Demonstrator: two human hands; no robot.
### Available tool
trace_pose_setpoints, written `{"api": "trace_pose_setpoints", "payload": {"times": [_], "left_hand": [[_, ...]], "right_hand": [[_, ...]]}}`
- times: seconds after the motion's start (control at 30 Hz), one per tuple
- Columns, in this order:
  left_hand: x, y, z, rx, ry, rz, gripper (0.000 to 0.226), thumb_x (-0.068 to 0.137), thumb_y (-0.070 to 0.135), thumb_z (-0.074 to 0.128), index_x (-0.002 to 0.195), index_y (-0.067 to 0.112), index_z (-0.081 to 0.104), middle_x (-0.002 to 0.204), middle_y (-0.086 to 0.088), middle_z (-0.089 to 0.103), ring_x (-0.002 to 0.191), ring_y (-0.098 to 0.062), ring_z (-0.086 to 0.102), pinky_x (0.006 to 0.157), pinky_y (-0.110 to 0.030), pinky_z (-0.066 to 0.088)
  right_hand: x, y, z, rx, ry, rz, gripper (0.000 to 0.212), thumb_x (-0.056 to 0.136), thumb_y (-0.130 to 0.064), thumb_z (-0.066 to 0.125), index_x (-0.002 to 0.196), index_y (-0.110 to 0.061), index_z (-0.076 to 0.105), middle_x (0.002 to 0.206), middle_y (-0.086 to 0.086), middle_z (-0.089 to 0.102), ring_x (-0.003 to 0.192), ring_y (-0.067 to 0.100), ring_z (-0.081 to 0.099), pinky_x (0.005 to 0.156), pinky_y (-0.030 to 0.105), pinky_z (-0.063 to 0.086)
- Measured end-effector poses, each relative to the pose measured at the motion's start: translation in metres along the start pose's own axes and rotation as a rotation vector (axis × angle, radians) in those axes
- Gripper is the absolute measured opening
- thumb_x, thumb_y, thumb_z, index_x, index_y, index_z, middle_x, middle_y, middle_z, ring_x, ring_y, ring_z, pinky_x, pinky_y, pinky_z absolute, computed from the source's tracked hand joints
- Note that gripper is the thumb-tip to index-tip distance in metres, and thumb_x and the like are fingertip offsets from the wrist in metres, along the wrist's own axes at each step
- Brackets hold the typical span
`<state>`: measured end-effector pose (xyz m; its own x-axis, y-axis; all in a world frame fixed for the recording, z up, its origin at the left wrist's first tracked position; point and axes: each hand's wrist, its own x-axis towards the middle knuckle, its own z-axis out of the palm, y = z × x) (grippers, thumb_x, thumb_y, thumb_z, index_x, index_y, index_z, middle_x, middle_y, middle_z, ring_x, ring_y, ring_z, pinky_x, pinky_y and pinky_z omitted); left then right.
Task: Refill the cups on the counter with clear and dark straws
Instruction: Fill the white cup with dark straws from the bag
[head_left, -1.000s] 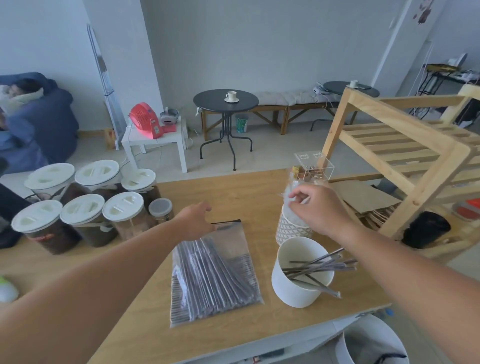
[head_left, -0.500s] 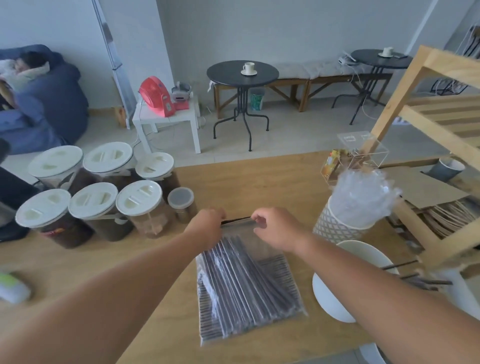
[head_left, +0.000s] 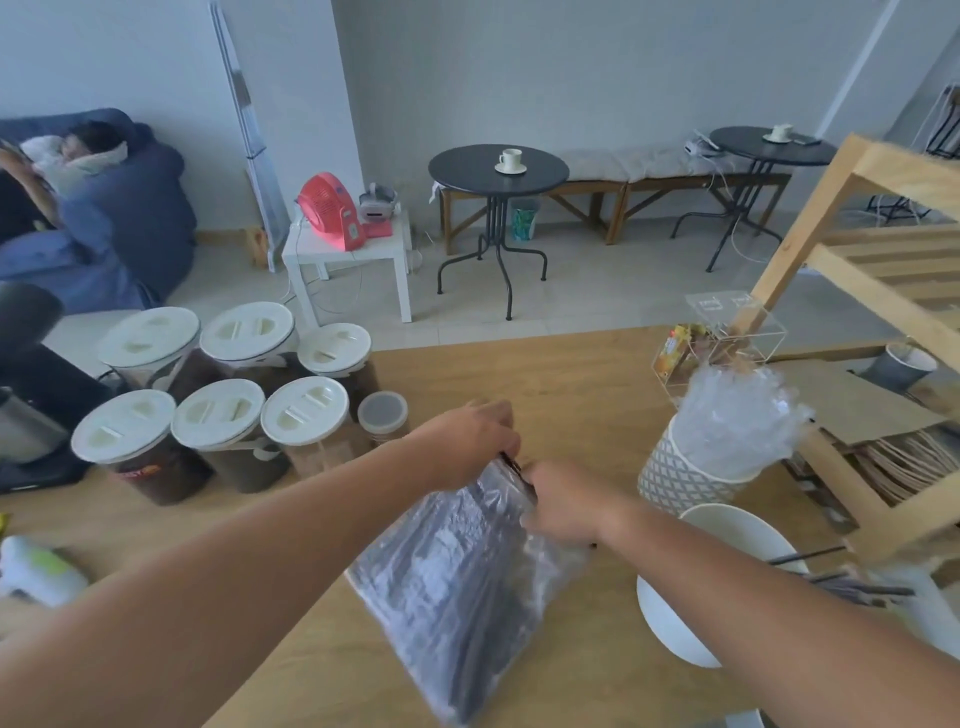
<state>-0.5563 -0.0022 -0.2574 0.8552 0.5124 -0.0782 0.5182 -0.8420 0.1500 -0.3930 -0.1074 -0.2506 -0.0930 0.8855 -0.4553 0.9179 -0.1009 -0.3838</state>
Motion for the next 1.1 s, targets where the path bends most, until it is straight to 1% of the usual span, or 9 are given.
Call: {"api": "trace_pose_setpoints", "payload": {"times": [0.13, 0.27, 0.33, 0.4, 0.47, 0.6, 0.77, 0.9, 1.1], "left_hand": [[-0.001, 0.025, 0.004, -0.064, -0.076, 0.057, 0.033, 0.099, 0.007, 0.062, 0.119, 0.032, 0.07, 0.137, 0.002, 0.048, 0.114, -0.018, 0.054, 0.087, -0.03, 0.049], [-0.022, 0.031, 0.027, -0.064, -0.215, -0.18, 0.066, 0.089, -0.005, 0.062, 0.146, 0.02, 0.04, 0.13, -0.008, 0.044, 0.085, -0.024, 0.058, 0.067, -0.034, 0.045], [-0.039, 0.024, 0.039, -0.026, -0.302, -0.334, 0.063, 0.09, -0.004, 0.059, 0.146, 0.014, 0.035, 0.127, -0.013, 0.045, 0.083, -0.026, 0.056, 0.065, -0.037, 0.042], [-0.053, 0.014, 0.048, -0.039, -0.376, -0.399, 0.06, 0.092, -0.001, 0.059, 0.145, 0.014, 0.035, 0.126, -0.013, 0.044, 0.089, -0.028, 0.06, 0.066, -0.038, 0.047], [-0.062, 0.005, 0.052, -0.087, -0.371, -0.425, 0.059, 0.093, 0.003, 0.06, 0.145, 0.017, 0.036, 0.125, -0.01, 0.046, 0.093, -0.027, 0.06, 0.071, -0.039, 0.052], [-0.07, -0.004, 0.055, -0.205, -0.329, -0.478, 0.065, 0.092, -0.001, 0.057, 0.149, 0.024, 0.042, 0.133, -0.007, 0.05, 0.106, -0.026, 0.059, 0.083, -0.036, 0.053], [-0.078, -0.004, 0.06, -0.308, -0.233, -0.454, 0.043, 0.096, 0.012, 0.062, 0.137, 0.024, 0.06, 0.13, 0.001, 0.063, 0.112, -0.021, 0.063, 0.096, -0.038, 0.055], [-0.089, -0.004, 0.063, -0.375, -0.15, -0.432, 0.03, 0.093, 0.016, 0.058, 0.121, 0.025, 0.064, 0.114, 0.004, 0.067, 0.103, -0.022, 0.065, 0.084, -0.032, 0.053], [-0.098, -0.01, 0.066, -0.443, -0.183, -0.478, 0.058, 0.092, 0.001, 0.055, 0.144, 0.026, 0.054, 0.134, 0.004, 0.063, 0.115, -0.016, 0.061, 0.094, -0.025, 0.049]], "right_hand": [[-0.022, 0.004, 0.024, 0.275, -0.251, 0.054, 0.019, 0.097, -0.029, 0.073, 0.096, -0.012, 0.064, 0.088, 0.007, 0.074, 0.073, 0.017, 0.072, 0.06, 0.027, 0.053], [-0.032, 0.022, 0.042, 0.343, -0.447, 0.077, 0.052, 0.101, -0.011, 0.059, 0.153, -0.012, 0.052, 0.115, 0.011, 0.075, 0.093, 0.02, 0.077, 0.082, 0.031, 0.063], [-0.032, 0.028, 0.05, 0.222, -0.388, -0.004, 0.06, 0.1, 0.001, 0.052, 0.156, -0.02, 0.051, 0.129, 0.005, 0.07, 0.102, 0.018, 0.073, 0.091, 0.035, 0.06], [-0.028, 0.03, 0.063, 0.064, -0.251, -0.102, 0.05, 0.098, 0.006, 0.049, 0.138, -0.019, 0.066, 0.129, 0.003, 0.065, 0.113, 0.025, 0.067, 0.097, 0.041, 0.056], [-0.024, 0.03, 0.081, -0.046, -0.114, -0.172, 0.032, 0.102, -0.002, 0.052, 0.124, -0.018, 0.068, 0.119, 0.002, 0.061, 0.11, 0.029, 0.063, 0.092, 0.045, 0.054], [-0.015, 0.027, 0.108, -0.087, 0.163, -0.315, 0.026, 0.11, -0.038, 0.052, 0.134, -0.032, 0.061, 0.109, -0.017, 0.051, 0.105, 0.012, 0.052, 0.087, 0.034, 0.048], [0.0, 0.009, 0.118, -0.03, 0.447, -0.424, 0.03, 0.105, -0.031, 0.057, 0.123, -0.021, 0.078, 0.128, -0.009, 0.063, 0.116, 0.011, 0.051, 0.1, 0.032, 0.053], [0.013, 0.001, 0.115, -0.106, 0.319, -0.41, 0.048, 0.104, -0.027, 0.058, 0.152, -0.023, 0.058, 0.158, -0.009, 0.046, 0.143, 0.017, 0.036, 0.121, 0.038, 0.036], [0.02, -0.001, 0.11, -0.339, 0.125, -0.193, 0.042, 0.102, -0.028, 0.07, 0.142, -0.017, 0.061, 0.152, 0.002, 0.041, 0.138, 0.03, 0.039, 0.117, 0.051, 0.04]]}}
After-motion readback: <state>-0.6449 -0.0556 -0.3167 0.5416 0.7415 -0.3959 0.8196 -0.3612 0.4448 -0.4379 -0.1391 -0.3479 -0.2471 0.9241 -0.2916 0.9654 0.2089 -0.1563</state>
